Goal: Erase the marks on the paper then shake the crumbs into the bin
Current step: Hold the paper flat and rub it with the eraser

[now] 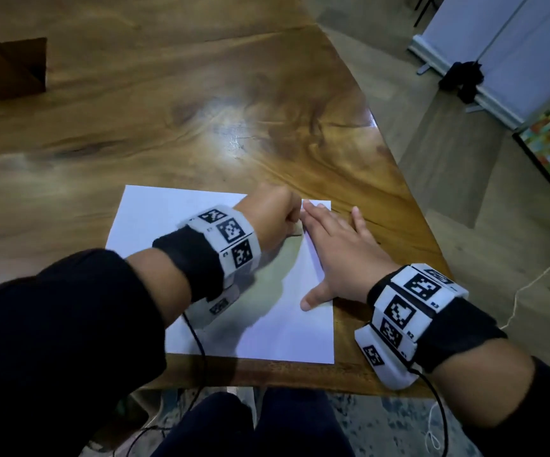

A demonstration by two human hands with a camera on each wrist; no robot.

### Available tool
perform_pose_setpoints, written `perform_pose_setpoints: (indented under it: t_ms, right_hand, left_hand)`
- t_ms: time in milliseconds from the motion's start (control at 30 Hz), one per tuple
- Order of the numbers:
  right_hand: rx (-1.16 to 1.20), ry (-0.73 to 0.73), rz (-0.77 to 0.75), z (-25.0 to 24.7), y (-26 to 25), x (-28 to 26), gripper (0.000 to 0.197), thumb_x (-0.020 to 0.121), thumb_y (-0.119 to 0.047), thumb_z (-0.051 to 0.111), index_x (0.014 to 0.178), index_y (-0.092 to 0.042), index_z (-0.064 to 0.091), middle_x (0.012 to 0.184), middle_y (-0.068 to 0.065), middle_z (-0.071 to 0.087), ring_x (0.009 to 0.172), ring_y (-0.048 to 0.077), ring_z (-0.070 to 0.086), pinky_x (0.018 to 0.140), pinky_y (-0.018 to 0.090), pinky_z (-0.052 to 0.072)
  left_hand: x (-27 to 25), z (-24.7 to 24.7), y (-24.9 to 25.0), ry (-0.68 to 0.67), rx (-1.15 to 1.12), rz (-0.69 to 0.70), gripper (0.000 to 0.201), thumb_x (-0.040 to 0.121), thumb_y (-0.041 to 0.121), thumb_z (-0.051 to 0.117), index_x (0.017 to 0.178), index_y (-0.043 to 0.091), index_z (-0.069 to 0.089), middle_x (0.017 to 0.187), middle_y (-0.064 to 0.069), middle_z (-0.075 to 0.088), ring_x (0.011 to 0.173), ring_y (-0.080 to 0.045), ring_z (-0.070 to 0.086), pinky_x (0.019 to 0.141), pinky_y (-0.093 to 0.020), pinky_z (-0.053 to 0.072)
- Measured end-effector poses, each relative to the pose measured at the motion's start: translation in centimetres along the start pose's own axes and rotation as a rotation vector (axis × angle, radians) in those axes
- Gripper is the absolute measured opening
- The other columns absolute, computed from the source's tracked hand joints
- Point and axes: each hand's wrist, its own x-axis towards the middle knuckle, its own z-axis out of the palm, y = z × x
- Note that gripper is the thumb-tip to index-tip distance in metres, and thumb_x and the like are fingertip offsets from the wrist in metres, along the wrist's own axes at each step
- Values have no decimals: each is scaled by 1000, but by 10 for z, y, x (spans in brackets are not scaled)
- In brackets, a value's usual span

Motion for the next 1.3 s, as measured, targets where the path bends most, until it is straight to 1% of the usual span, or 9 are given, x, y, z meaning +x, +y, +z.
perform_pose_setpoints:
  t_ms: [100,267,467,600,700,800,933,1133,1300]
  right_hand:
    - [-4,-6,5,0,0,0,137,56,-66,75,150,-19,-14,156,-9,-23,144,10,-16,113,47,-20]
    - [3,-11,5,-2,-2,-4,136,58,-64,75,149,-17,-15,156,-7,-23,144,10,-18,115,45,-18]
    - [-77,37,54,1,0,-12,135,57,-72,68,150,-12,-10,158,-1,-15,145,13,-12,114,41,-17]
    - [-113,-29,56,3,2,-14,144,53,-75,69,147,-11,-19,156,1,-25,143,16,-23,114,46,-18]
    - [-116,-52,61,4,2,-14,146,52,-75,68,147,-11,-22,155,1,-28,140,17,-30,111,50,-21]
    - [-87,-54,65,4,3,-15,145,52,-75,68,147,-13,-22,154,-1,-29,138,17,-33,107,52,-24]
    - [-75,-55,65,5,3,-16,145,52,-75,69,147,-12,-21,154,-1,-29,138,17,-35,108,53,-24]
    - [-92,-67,67,4,1,-15,145,53,-75,69,147,-11,-22,154,-1,-29,138,18,-35,109,54,-23]
    - [-71,-64,66,5,2,-15,146,51,-74,70,147,-11,-21,154,-1,-29,137,17,-36,109,53,-23]
  left_hand:
    - [-31,9,-4,-70,-10,70,4,76,9,61,72,9,62,61,4,47,68,-20,45,56,-23,23]
    - [-69,20,-9,-143,-33,143,20,82,14,58,64,18,49,75,0,45,68,-19,45,67,-28,38]
    - [-54,9,-6,-174,15,69,4,77,18,65,78,14,64,75,0,56,71,-15,48,62,-20,29]
    - [-9,-7,-2,4,-24,-36,10,75,12,65,85,11,65,76,0,55,75,-19,52,64,-21,32]
    - [9,-1,8,25,9,-45,10,77,13,63,87,9,62,81,-5,58,75,-20,48,64,-22,31]
    - [-13,7,10,-70,35,85,6,78,14,61,79,8,61,75,-5,56,70,-19,44,57,-22,23]
    - [-52,15,1,-309,70,216,8,78,20,63,76,12,61,76,-3,57,70,-16,47,64,-24,33]
    - [-5,-1,1,-4,48,32,6,77,14,63,80,9,62,67,3,49,72,-18,47,61,-21,29]
    - [-41,12,1,-269,64,161,3,76,16,63,75,14,64,71,2,56,69,-16,48,62,-21,32]
